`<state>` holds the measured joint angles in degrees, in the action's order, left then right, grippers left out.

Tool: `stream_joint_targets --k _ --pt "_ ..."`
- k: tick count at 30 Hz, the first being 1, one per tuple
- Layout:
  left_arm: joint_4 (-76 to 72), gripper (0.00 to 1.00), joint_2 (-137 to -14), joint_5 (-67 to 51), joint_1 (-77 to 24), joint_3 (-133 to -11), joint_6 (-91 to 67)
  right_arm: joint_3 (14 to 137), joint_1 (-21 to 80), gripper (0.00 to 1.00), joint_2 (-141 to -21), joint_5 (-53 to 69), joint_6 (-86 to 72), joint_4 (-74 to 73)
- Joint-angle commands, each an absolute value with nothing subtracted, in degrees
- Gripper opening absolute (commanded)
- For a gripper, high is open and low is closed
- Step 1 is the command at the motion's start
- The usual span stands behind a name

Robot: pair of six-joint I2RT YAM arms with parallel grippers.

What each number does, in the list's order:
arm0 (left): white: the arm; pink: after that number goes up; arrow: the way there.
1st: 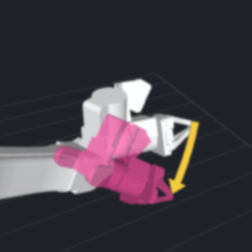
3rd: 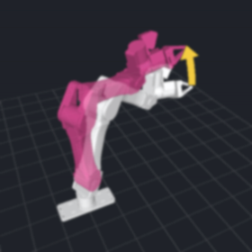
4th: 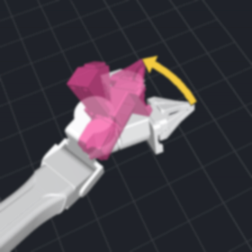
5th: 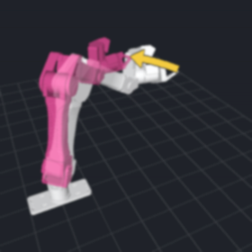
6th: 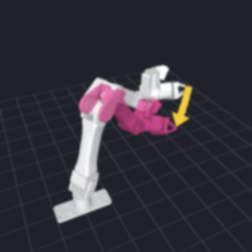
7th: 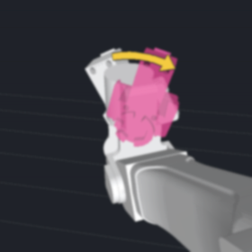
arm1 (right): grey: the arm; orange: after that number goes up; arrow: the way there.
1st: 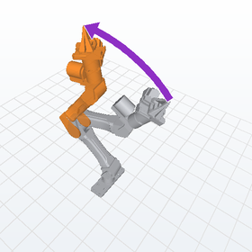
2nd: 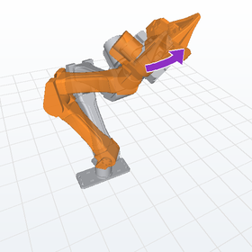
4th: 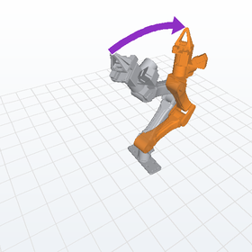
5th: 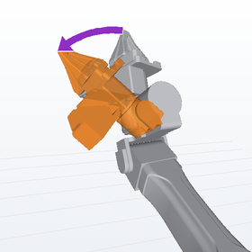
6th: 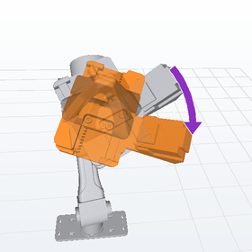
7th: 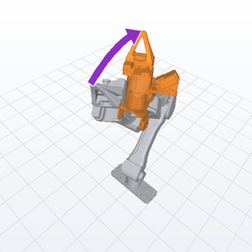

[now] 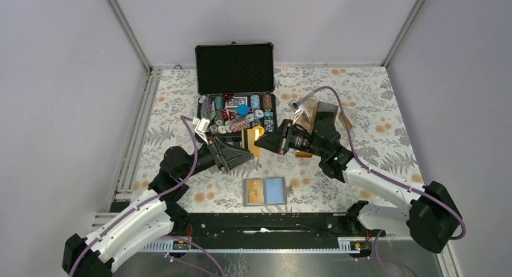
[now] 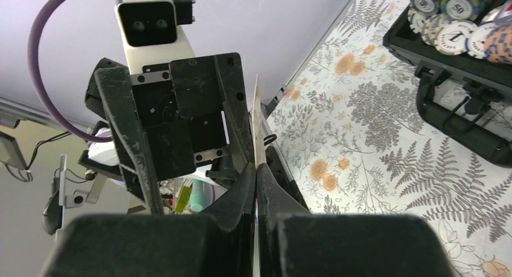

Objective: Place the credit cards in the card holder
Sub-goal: Insert the credit card into the card holder.

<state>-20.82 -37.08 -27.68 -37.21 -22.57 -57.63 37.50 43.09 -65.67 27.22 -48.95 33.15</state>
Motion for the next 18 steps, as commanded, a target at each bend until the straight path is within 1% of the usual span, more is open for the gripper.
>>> stream_joint_targets --k 1,3,9,13,16,18 --pt "-26.58 0.62 -36.13 -26.80 -37.34 -21.16 -58.56 38.43 44.37 0.00 -64.93 32.44 -51.54 39.64" --pt "-24.89 0.61 -35.51 -26.08 -37.35 -21.08 -57.99 38.20 44.37 0.00 -64.44 32.69 -51.45 39.11" --pt "-5.92 0.68 -30.61 -18.96 -37.27 -25.92 -48.97 38.27 44.38 0.00 -61.06 29.85 -47.40 32.66" --pt "2.62 0.70 -28.37 -15.68 -37.27 -29.01 -44.81 39.06 44.36 0.00 -59.37 28.91 -44.93 29.37" --pt "1.40 0.70 -30.47 -18.71 -37.27 -29.38 -45.06 39.72 44.38 0.00 -59.59 31.16 -44.87 29.82" --pt "-3.59 0.68 -32.80 -24.26 -37.27 -29.27 -46.28 40.93 44.38 0.00 -60.77 35.10 -45.36 30.19"
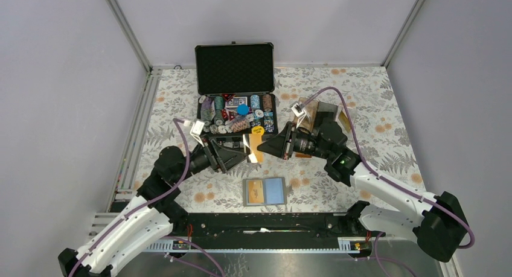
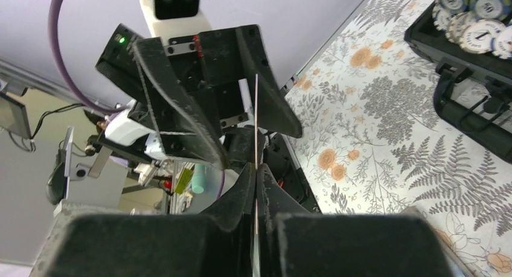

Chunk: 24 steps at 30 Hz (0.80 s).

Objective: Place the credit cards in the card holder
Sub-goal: Insert the credit card into the card holder.

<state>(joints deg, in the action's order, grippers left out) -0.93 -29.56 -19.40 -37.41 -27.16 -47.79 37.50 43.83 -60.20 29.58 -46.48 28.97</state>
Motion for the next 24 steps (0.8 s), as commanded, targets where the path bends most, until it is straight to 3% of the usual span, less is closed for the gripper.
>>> stream_joint_targets --k 1,8,12,15,19,21,22,24 --pt "-6.21 0.65 -33.62 -26.58 -37.32 -29.19 -47.38 41.63 44.36 0.00 -61.27 36.59 -45.59 30.04" --pt "-11.74 0.33 -32.23 -27.16 -37.35 -27.67 -49.95 41.55 44.48 0.00 -60.11 35.05 -42.71 24.90" --pt "-15.04 0.31 -33.29 -28.86 -37.35 -25.79 -52.57 41.49 44.52 0.00 -60.63 35.09 -41.95 23.27" --pt "-16.53 0.20 -34.32 -29.54 -37.35 -25.07 -53.81 41.25 44.52 0.00 -61.07 35.51 -41.94 23.52" --pt "-17.13 0.20 -35.05 -29.86 -37.35 -24.98 -54.49 40.37 44.54 0.00 -60.61 34.83 -42.21 24.31" --pt "-17.84 0.14 -35.11 -29.49 -37.35 -24.56 -55.06 40.18 44.52 0.00 -60.66 34.72 -42.12 24.15" --pt "-17.73 0.07 -35.15 -28.87 -37.35 -24.34 -55.41 40.29 44.53 0.02 -60.65 34.59 -41.85 23.67" --pt "-15.74 0.00 -35.32 -26.91 -37.35 -24.01 -55.50 40.85 44.55 0.21 -60.25 31.91 -40.27 19.86"
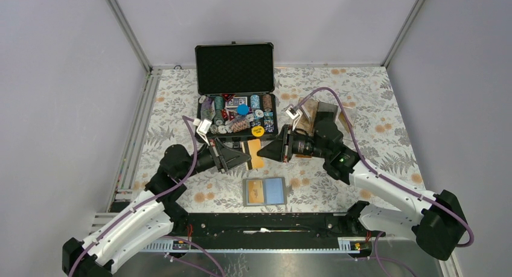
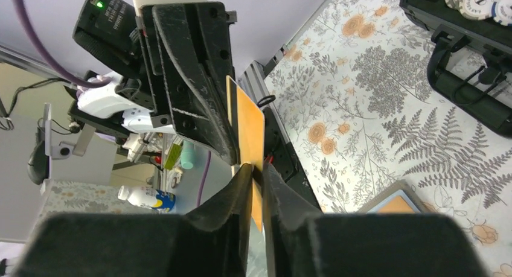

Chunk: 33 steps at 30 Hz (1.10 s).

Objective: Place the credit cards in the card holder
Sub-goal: Insert the credit card into the card holder.

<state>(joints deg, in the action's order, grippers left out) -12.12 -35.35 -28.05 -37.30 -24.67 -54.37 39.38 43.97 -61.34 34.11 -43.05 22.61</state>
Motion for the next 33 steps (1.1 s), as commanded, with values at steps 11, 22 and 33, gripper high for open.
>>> stream_joint_targets --k 11,22,33 --pt "-0.09 0.00 -44.01 -22.63 -38.26 -22.17 -52.11 44.28 48.58 0.66 -60.97 2.20 -30.73 -20.80" --pt "-10.73 0.00 -53.96 -21.07 -44.91 -16.45 -58.82 42.87 62.12 0.62 -69.89 -15.25 -41.27 -30.39" --pt "-24.18 0.00 -60.87 -11.63 -51.97 -11.04 -66.18 41.81 62.45 0.51 -71.87 -16.58 -42.66 -30.64"
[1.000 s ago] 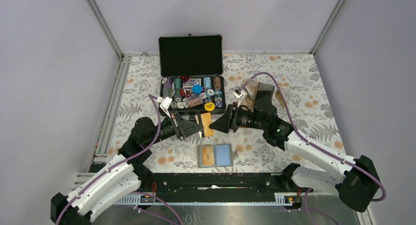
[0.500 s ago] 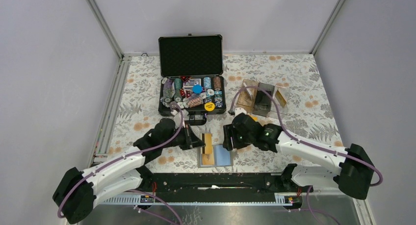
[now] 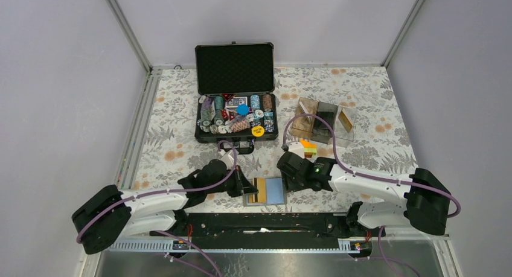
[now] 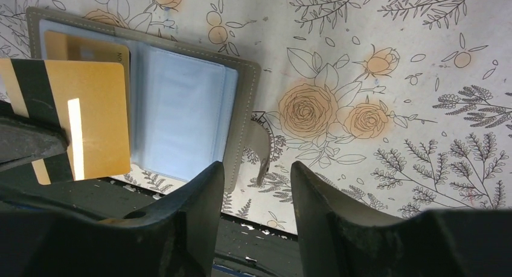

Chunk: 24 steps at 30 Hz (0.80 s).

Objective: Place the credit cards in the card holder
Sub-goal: Insert the credit card into the card holder.

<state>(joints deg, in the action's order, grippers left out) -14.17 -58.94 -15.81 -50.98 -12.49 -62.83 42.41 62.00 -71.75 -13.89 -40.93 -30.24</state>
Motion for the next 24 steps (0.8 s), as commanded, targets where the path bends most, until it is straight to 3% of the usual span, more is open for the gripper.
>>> stream_joint_targets --k 1,16,24 --pt "-25.14 0.00 -61.45 -11.65 -51.97 -10.73 -66.40 41.50 62.46 0.49 -71.74 -16.53 -42.73 -30.11" --pt "-28.09 0.00 -64.64 -12.32 -52.07 -9.82 -67.50 41.00 62.48 0.08 -74.67 -17.35 -43.68 -29.14" --pt "-27.21 0.00 -66.74 -13.07 -52.03 -10.26 -67.77 41.58 62.51 0.00 -75.70 -17.75 -43.59 -29.51"
